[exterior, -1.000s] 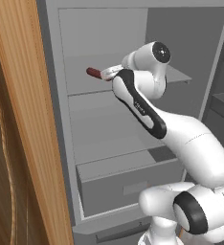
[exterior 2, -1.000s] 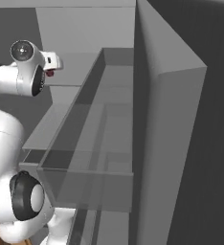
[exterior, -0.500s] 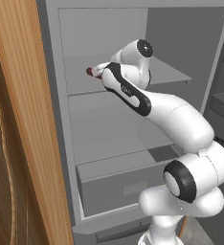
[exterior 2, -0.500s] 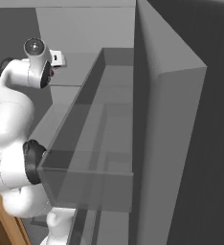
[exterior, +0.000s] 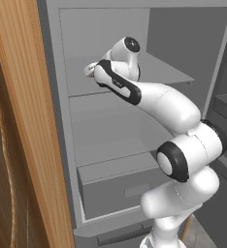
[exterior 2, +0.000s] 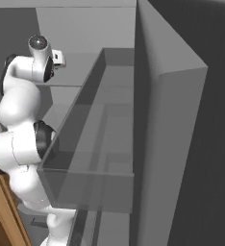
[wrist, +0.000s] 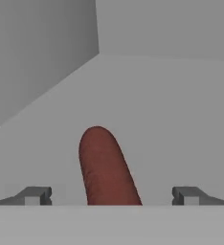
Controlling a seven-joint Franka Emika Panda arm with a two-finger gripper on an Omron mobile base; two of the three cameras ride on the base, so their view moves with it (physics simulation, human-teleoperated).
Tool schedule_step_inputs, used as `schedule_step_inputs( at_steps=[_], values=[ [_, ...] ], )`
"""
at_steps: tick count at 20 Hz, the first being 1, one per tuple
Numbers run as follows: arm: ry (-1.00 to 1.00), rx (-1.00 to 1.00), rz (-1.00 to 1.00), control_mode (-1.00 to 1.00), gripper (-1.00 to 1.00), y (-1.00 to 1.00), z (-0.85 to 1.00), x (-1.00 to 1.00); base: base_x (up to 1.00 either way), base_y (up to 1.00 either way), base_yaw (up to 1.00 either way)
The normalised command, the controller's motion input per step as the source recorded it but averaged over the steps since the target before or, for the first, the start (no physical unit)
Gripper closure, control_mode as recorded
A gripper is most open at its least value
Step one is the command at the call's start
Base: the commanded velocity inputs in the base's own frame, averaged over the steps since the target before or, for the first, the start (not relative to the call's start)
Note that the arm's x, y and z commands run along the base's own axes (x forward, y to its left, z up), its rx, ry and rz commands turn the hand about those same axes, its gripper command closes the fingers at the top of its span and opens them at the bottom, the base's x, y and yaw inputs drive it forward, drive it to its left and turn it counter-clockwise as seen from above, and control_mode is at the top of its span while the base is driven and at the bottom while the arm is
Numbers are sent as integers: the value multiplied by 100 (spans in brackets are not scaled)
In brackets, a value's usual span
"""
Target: Move the hot dog bun to the plate on the dining table and place the condiment next to that plate. Then navigate to the fridge and take the sausage and place it on the plate as well.
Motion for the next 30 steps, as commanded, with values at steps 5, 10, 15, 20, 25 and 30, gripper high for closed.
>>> schedule_step_inputs(
  at_steps=[5,10,15,20,25,30],
  values=[
    [1,0,0,-100,-100,11,-35,9,0,0,0],
    [-1,0,0,-100,100,1,-33,-5,0,0,0],
    [-14,0,-2,-100,100,0,-9,-44,0,0,0],
    [-13,0,-11,-100,100,-20,-2,-79,0,0,0],
    [1,7,-17,-100,100,-60,25,-100,0,0,0],
    [12,8,-18,-100,100,-54,21,-100,0,0,0]
  ],
)
